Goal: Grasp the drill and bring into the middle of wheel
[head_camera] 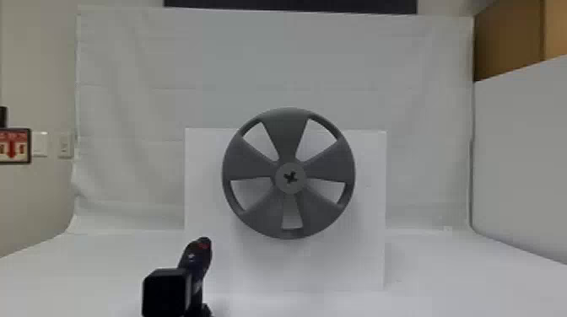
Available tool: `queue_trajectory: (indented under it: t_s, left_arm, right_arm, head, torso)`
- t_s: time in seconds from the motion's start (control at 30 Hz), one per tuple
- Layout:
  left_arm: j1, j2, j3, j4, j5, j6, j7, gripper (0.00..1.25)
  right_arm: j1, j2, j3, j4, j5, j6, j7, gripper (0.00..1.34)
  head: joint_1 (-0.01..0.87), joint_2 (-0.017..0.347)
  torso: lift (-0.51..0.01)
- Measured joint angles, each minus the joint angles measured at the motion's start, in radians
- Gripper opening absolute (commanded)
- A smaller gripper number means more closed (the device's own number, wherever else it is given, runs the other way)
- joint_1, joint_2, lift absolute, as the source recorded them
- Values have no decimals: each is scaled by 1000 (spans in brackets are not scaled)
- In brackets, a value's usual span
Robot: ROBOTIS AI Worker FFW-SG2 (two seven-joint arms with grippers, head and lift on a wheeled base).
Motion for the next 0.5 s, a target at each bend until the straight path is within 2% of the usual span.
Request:
queue_trajectory:
  t_s: [0.17,0.3,0.5]
  left_arm:
    - [3,0,5,3,2,1,0,514]
    - [3,0,9,3,3,0,2,560]
    - [4,0,15,3,6,0,2,856]
  right_arm:
    - [0,0,0,0,0,0,0,1048]
    - [0,0,2,0,0,0,0,1048]
    - [0,0,3,1,0,0,0,1048]
  head:
    - [0,0]
    - [0,0]
    - [0,0]
  torso:
    - [-406]
    - [-406]
    - [-406]
